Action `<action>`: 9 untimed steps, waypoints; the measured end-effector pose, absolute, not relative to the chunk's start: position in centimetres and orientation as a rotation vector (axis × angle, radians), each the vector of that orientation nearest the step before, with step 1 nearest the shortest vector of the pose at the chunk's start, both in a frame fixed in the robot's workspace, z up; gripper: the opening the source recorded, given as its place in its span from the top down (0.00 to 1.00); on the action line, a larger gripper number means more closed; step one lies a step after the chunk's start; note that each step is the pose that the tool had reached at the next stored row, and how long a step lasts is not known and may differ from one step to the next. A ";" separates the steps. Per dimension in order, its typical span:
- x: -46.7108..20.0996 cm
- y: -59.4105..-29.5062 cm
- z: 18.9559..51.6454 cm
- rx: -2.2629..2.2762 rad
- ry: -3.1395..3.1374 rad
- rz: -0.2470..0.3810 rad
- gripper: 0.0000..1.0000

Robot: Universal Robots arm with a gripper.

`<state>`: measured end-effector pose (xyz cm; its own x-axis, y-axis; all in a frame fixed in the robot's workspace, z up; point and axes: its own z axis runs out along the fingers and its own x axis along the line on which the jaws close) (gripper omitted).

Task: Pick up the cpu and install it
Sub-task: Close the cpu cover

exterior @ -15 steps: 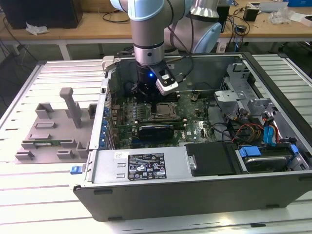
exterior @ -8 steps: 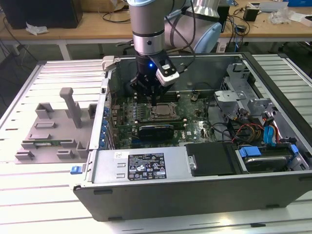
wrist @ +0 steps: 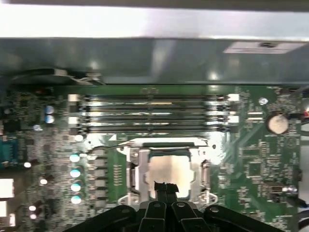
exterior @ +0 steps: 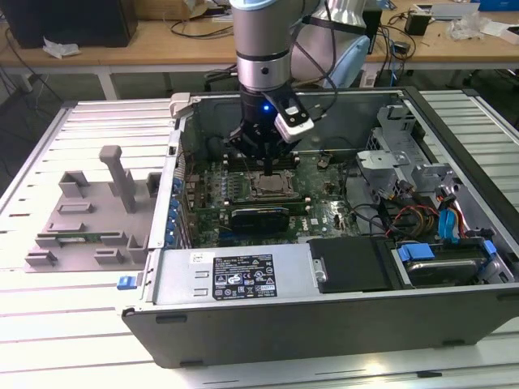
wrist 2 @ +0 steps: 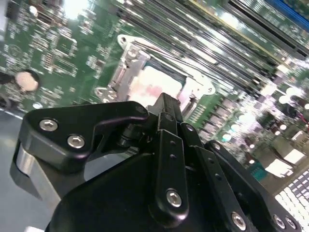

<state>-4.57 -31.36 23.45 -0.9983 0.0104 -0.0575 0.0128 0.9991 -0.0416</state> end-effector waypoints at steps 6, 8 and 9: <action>-3.8 -31.4 23.8 0.018 3.084 -0.065 0.89; -3.8 -31.4 24.4 0.018 3.084 -0.065 0.89; -3.8 -31.4 24.6 0.018 3.084 -0.065 0.89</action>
